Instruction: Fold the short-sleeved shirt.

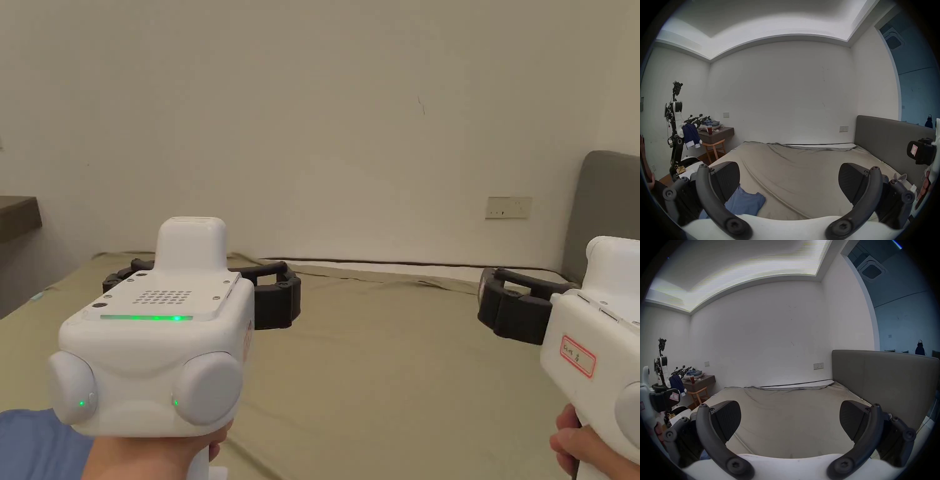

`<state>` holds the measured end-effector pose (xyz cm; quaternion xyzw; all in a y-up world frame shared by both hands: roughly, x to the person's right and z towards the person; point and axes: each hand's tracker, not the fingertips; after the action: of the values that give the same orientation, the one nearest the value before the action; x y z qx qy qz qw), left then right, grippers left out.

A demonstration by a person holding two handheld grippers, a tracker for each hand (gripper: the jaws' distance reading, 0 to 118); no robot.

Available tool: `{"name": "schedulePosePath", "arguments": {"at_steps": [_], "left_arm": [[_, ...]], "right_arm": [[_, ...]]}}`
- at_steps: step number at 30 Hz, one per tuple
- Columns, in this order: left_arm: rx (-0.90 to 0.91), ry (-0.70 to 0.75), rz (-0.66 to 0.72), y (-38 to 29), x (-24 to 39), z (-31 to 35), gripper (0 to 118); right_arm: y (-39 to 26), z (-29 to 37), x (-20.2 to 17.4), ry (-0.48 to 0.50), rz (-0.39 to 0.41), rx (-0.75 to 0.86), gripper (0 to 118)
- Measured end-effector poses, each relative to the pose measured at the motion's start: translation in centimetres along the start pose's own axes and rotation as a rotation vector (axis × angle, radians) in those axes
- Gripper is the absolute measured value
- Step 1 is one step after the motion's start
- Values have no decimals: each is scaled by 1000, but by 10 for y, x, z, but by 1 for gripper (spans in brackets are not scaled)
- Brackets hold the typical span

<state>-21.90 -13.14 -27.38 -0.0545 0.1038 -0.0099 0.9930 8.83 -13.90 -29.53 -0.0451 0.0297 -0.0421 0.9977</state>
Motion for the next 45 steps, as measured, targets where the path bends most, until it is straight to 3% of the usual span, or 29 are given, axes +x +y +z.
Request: {"name": "schedulePosePath", "arguments": {"at_steps": [9, 11, 12, 13, 14, 15, 17, 18, 19, 20, 21, 22, 25, 27, 29, 30, 31, 33, 34, 35, 36, 37, 39, 42, 45], "left_arm": [[-1, -9, 20, 2, -1, 0, 118], [12, -52, 117, 1, -8, -1, 118], [33, -91, 204, -2, -16, -3, 118], [76, -176, 376, -8, -26, -7, 118], [88, -290, 631, -25, -47, -13, 118], [24, -371, 927, -47, -63, -20, 118], [-223, -375, 1403, -91, -78, -40, 118], [-336, -361, 1561, -117, -82, -51, 118], [-391, -315, 1640, -134, -84, -54, 118], [-381, -239, 1642, -146, -85, -55, 118], [-364, -158, 1531, -144, -86, -51, 118], [-338, -93, 1367, -131, -86, -48, 118], [-114, -27, 673, -64, -52, -33, 118], [91, -46, 224, -24, -16, -15, 118], [200, -24, -66, -9, 17, 3, 118], [259, -22, -142, -8, 31, 12, 118], [289, -50, -165, -13, 36, 18, 118], [290, -131, -150, -23, 49, 28, 118], [244, -147, -124, -26, 55, 29, 106], [176, -177, -113, -29, 55, 27, 58], [129, -220, -87, -31, 60, 23, 0], [65, -254, -92, -30, 63, 15, 0], [-78, -394, -39, -34, 64, -2, 0], [-94, -356, 88, -45, 59, -5, 0], [-47, -325, 41, -48, 52, -4, 0]], "right_arm": [[2, -3, -4, 0, 2, 5, 118], [10, -5, -13, -42, 80, 35, 118], [16, -4, -28, -66, 200, 89, 118], [19, -3, -45, -8, 407, 147, 118], [17, 0, -65, 75, 700, 207, 118], [6, 4, -83, 109, 1041, 289, 118], [-25, 5, -101, -26, 1566, 456, 118], [-38, 2, -106, -61, 1651, 494, 118], [-43, 1, -106, -25, 1636, 510, 118], [-41, 3, -104, 44, 1553, 488, 118], [-36, 2, -101, 96, 1432, 422, 118], [-27, 1, -98, 125, 1320, 366, 118], [9, -4, -72, 96, 883, 316, 118], [30, -4, -44, 149, 494, 253, 118], [33, 3, -17, 221, 172, 189, 118], [26, 5, -8, 220, 83, 176, 118], [18, 8, -2, 212, 48, 169, 118], [0, 14, 0, 171, 68, 130, 118], [-6, 17, 0, 141, 99, 114, 117], [-12, 21, 0, 104, 120, 120, 104], [-15, 25, 1, 93, 132, 129, 64], [-14, 33, -7, 109, 124, 137, 4], [-10, 34, -2, 98, 103, 96, 4], [-6, 37, 7, 160, 70, 103, 4], [-11, 38, 13, 123, 73, 105, 4]]}}
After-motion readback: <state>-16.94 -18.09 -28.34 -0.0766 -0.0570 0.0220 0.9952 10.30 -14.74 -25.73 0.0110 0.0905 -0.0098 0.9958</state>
